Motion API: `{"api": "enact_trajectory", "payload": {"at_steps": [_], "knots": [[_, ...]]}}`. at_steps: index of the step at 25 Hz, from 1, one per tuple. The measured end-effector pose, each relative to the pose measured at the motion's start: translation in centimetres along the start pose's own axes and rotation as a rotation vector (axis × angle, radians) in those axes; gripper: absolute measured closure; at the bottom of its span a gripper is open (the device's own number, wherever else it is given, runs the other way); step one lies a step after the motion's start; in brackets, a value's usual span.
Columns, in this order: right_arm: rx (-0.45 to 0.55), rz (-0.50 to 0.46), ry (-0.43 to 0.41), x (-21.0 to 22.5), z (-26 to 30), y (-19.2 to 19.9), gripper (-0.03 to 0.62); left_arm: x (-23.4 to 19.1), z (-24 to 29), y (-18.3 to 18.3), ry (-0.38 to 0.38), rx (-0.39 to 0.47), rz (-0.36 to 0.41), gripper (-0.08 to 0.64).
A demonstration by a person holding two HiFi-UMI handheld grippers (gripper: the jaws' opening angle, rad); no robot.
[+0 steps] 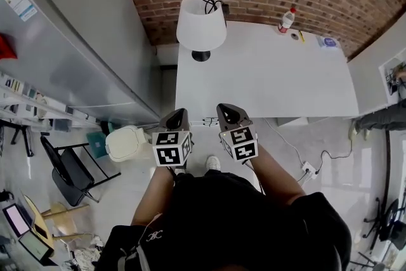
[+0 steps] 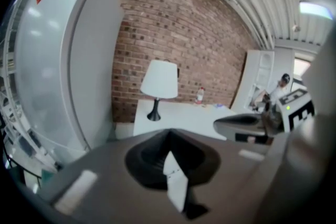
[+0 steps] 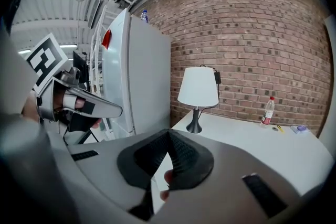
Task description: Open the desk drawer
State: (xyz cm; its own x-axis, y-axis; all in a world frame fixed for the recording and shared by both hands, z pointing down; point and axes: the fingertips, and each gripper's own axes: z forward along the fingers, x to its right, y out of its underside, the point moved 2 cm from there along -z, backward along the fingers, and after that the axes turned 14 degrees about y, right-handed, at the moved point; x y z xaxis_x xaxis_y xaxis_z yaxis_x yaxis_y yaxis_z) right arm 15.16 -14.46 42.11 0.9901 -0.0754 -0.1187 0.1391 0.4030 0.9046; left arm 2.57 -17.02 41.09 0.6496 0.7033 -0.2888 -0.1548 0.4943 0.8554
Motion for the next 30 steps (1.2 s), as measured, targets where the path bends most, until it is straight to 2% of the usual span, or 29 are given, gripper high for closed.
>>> {"api": "enact_trajectory", "payload": {"at_steps": [7,12,19,24,30], "knots": [[-0.084,-0.064,-0.001,-2.1,1.2,4.0,0.601,-2.4,0.3,0.9,0.017,-0.050,-0.008,0.561],[-0.158,-0.133,0.050,-2.7,2.2,8.2,0.601,-2.7,0.2,2.1,0.034,-0.084,0.001,0.561],[-0.246,-0.359,0.045,-4.0,4.1,15.3,0.601,-2.9,-0.7,2.5,0.023,-0.077,0.000,0.561],[-0.190,-0.647,0.048,-5.2,6.2,18.3,0.601,-3.0,-1.1,3.1,-0.001,-0.077,-0.027,0.561],[-0.281,-0.861,0.078,-4.3,9.7,23.7,0.597,-2.6,-1.0,3.7,-0.036,-0.084,-0.049,0.561]]}}
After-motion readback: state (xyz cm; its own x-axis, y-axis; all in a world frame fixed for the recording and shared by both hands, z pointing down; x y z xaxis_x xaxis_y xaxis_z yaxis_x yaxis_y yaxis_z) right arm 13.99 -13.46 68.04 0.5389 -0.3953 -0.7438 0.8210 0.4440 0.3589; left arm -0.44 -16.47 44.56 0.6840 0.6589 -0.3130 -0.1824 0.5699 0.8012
